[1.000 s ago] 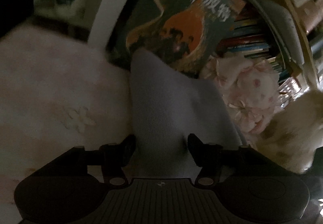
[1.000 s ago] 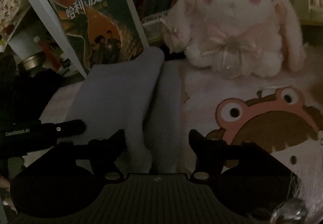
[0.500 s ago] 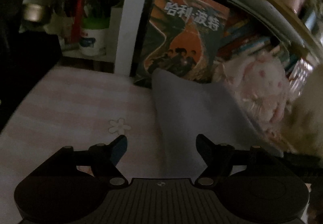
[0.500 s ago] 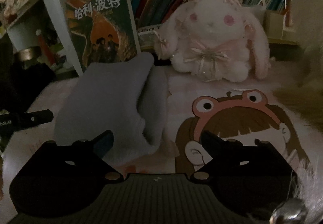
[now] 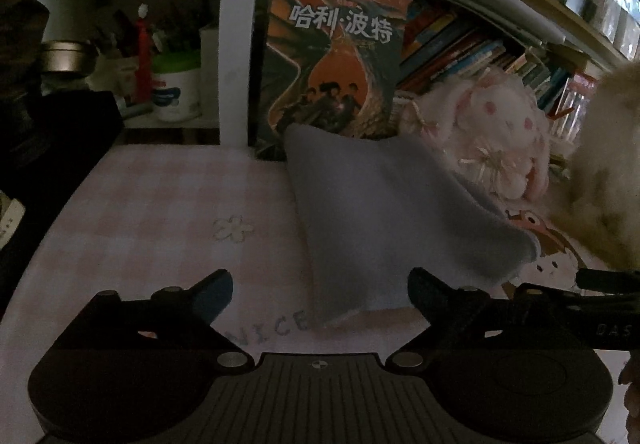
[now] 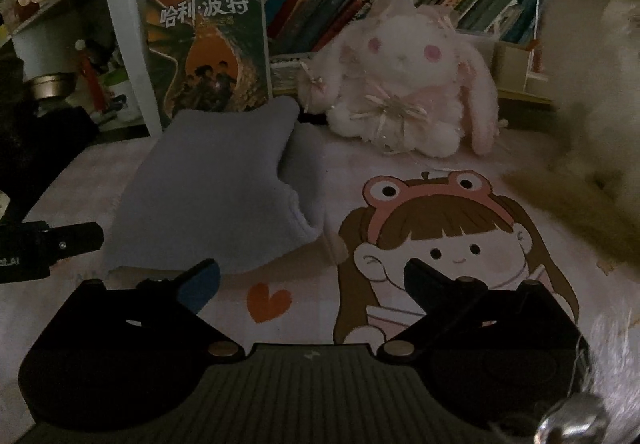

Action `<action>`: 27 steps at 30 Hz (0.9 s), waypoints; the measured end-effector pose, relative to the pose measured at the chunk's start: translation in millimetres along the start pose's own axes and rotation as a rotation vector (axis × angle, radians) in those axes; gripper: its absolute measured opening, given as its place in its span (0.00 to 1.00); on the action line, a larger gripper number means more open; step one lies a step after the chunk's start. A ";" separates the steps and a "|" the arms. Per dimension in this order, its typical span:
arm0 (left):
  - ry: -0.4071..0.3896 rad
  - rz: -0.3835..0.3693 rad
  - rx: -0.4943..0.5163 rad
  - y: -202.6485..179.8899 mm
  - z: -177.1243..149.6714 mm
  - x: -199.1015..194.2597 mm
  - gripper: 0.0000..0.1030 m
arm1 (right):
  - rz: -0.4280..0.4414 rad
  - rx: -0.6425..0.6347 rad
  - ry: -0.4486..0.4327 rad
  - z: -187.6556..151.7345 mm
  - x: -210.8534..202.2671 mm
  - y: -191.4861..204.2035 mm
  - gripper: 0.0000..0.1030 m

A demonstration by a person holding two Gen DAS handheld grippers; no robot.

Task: Fold clothes
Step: 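Open both grippers to release the folded stack and withdraw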

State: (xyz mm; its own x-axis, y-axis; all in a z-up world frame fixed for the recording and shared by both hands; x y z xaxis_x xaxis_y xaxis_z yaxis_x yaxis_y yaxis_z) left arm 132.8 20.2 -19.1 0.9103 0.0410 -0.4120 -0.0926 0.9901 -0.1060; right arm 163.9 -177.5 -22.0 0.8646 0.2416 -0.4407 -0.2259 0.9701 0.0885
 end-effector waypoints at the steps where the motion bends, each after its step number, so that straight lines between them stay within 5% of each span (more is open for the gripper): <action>1: 0.002 0.010 0.004 0.3 -1.8 -1.6 0.97 | -0.005 0.000 0.002 -2.2 -2.4 0.5 0.97; 27: 0.009 -0.014 0.013 0.3 -15.0 -21.6 0.98 | -0.044 -0.021 0.020 -19.0 -24.7 12.6 0.98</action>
Point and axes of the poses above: each gripper's, at about its wrist camera, not at the fingertips, and x roughly the way its jaws point, y to its left, z to its top, the point moved 4 cm from there along x, roughly the way its jaws point, and after that the axes turned 15 degrees about -y, right-handed, at the moved point
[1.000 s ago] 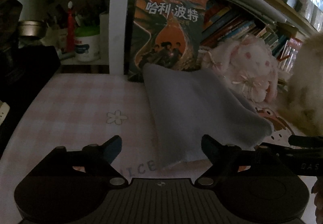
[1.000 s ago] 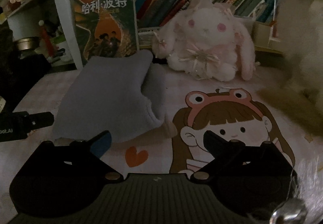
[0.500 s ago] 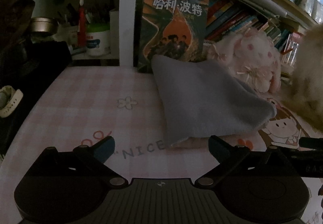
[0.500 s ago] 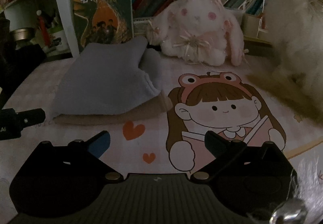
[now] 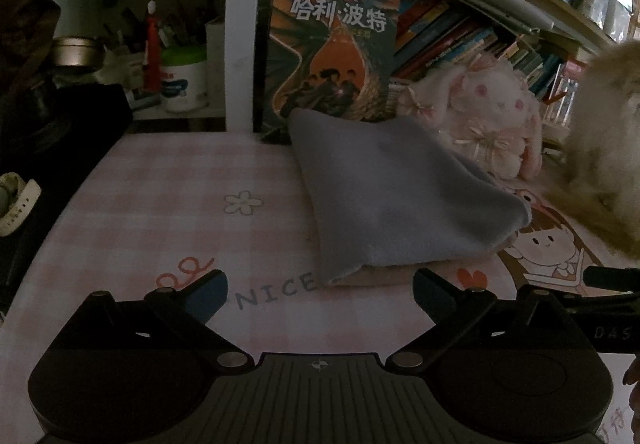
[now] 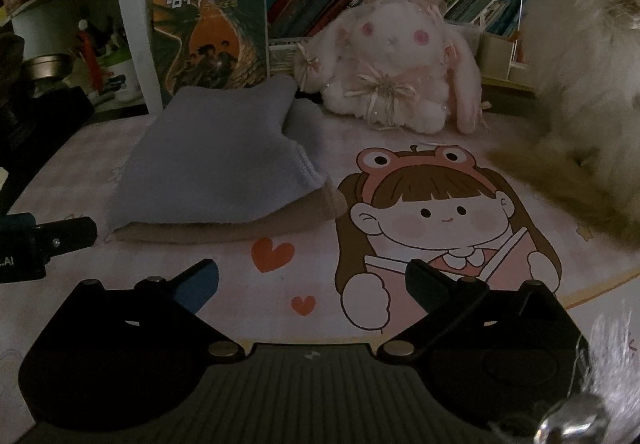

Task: Fold clothes

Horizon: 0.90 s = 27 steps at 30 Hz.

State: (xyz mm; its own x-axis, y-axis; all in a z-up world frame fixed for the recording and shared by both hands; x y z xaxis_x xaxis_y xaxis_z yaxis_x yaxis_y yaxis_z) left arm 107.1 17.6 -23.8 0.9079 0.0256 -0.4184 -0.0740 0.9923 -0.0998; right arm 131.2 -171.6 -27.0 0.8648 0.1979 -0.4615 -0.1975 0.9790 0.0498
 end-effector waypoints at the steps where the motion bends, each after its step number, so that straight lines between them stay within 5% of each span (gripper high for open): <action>1: 0.003 -0.002 0.000 0.0 -0.3 0.1 0.98 | 0.000 0.000 0.000 -0.1 -0.9 0.6 0.98; 27: 0.005 0.011 0.018 -3.0 -7.1 -6.5 0.98 | 0.003 -0.005 0.000 -2.1 -7.3 9.2 0.98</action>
Point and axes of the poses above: each gripper's, at about its wrist camera, not at the fingertips, and x roughly the way its jaws point, y to its left, z to its top, the point moved 4 cm from there along x, roughly the way its jaws point, and after that the axes turned 15 degrees about -y, right-handed, at the moved point
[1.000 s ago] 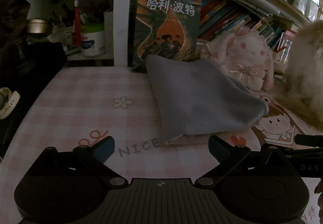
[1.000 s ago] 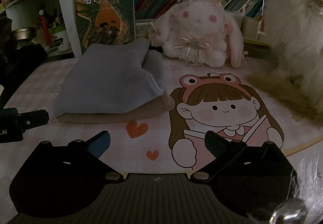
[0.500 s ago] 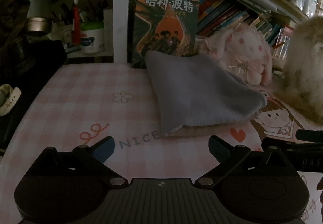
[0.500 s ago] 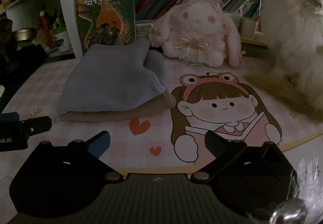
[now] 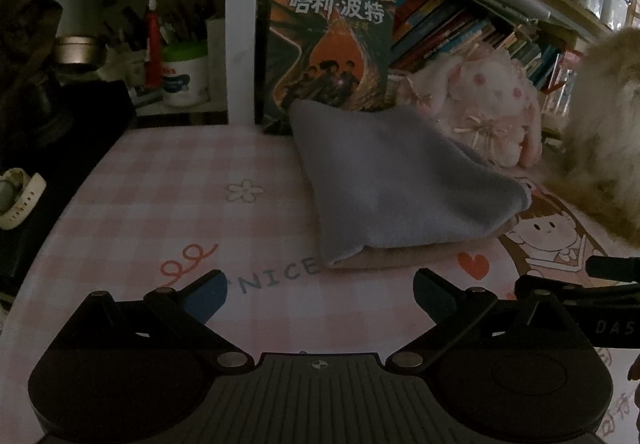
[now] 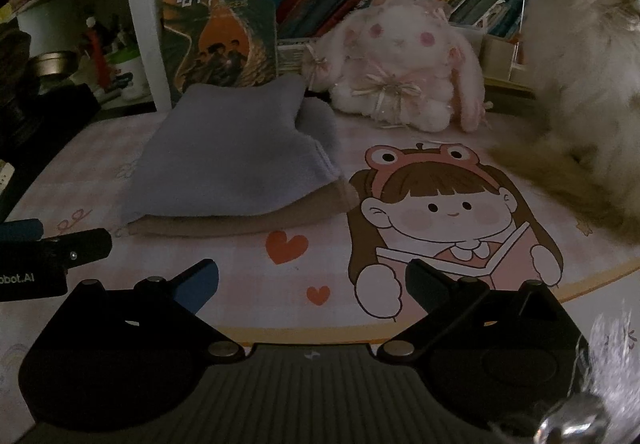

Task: Fold clothes

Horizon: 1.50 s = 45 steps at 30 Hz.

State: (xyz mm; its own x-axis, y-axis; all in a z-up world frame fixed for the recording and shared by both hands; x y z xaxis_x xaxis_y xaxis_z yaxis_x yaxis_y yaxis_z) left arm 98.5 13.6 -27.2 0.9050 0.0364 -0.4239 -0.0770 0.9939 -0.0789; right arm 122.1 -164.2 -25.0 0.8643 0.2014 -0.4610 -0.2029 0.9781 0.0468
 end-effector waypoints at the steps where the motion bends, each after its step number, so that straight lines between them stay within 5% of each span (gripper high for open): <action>1: 0.001 -0.001 0.001 -0.6 -0.4 -0.2 0.98 | 0.001 -0.001 0.000 0.0 0.1 0.1 0.98; 45: 0.017 -0.017 -0.009 -1.4 -6.5 -0.1 0.98 | 0.008 -0.013 0.024 -4.2 1.3 5.0 0.98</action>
Point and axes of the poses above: each gripper's, at about its wrist camera, not at the fingertips, and x roughly the way its jaws point, y to its left, z to its top, the point moved 4 cm from there along x, roughly the way its jaws point, and after that the axes turned 15 degrees about -y, right-handed, at the moved point
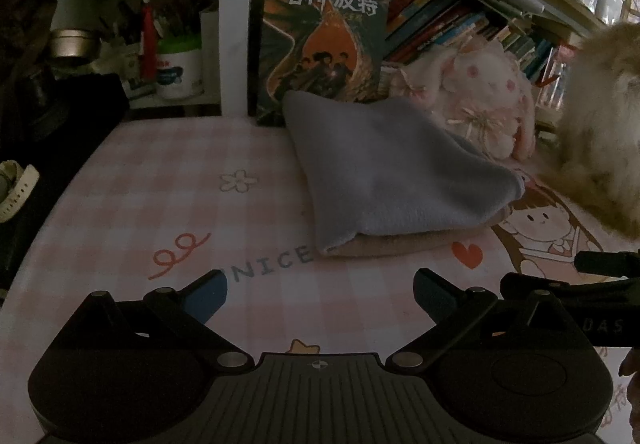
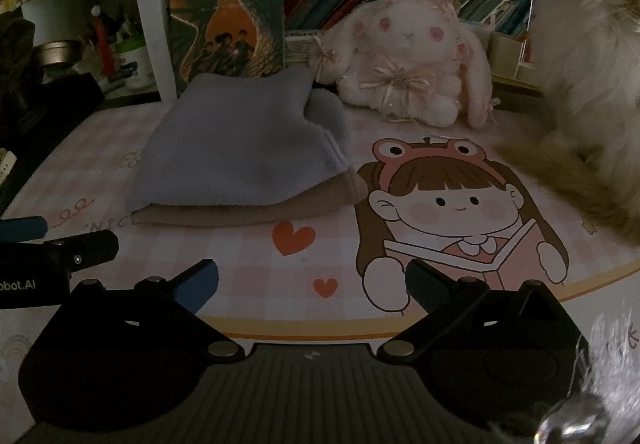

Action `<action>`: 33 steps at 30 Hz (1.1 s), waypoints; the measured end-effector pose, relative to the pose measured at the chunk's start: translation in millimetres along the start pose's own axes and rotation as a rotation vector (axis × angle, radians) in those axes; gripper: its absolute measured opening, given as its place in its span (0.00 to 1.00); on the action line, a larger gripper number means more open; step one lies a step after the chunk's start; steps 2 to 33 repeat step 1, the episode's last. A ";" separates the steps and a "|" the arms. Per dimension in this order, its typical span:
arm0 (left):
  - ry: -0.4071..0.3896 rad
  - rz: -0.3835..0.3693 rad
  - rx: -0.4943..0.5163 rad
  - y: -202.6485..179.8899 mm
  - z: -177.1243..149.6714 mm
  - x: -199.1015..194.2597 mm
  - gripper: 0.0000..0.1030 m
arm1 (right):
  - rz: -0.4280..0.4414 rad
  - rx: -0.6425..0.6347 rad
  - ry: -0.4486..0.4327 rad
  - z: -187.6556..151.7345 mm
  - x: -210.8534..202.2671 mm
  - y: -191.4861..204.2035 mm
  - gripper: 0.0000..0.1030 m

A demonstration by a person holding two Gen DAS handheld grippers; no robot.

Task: Fold clothes

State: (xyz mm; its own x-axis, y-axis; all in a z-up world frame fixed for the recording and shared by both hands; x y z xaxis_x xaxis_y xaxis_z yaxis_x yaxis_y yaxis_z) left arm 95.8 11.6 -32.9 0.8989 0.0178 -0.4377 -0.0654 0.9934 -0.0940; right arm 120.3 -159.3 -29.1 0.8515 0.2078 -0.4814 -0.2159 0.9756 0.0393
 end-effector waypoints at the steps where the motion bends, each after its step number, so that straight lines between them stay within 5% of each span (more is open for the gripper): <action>1: 0.001 0.001 -0.001 0.2 0.0 0.3 0.98 | 0.000 0.000 0.001 0.1 0.2 0.1 0.98; 33: 0.001 0.001 -0.001 0.2 0.0 0.3 0.98 | 0.000 0.000 0.001 0.1 0.2 0.1 0.98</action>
Point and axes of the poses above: each gripper's, at about its wrist camera, not at the fingertips, and x roughly the way its jaws point, y to its left, z to its top, the point moved 4 cm from there along x, roughly the way its jaws point, and after that the axes turned 15 degrees about -y, right-handed, at the moved point
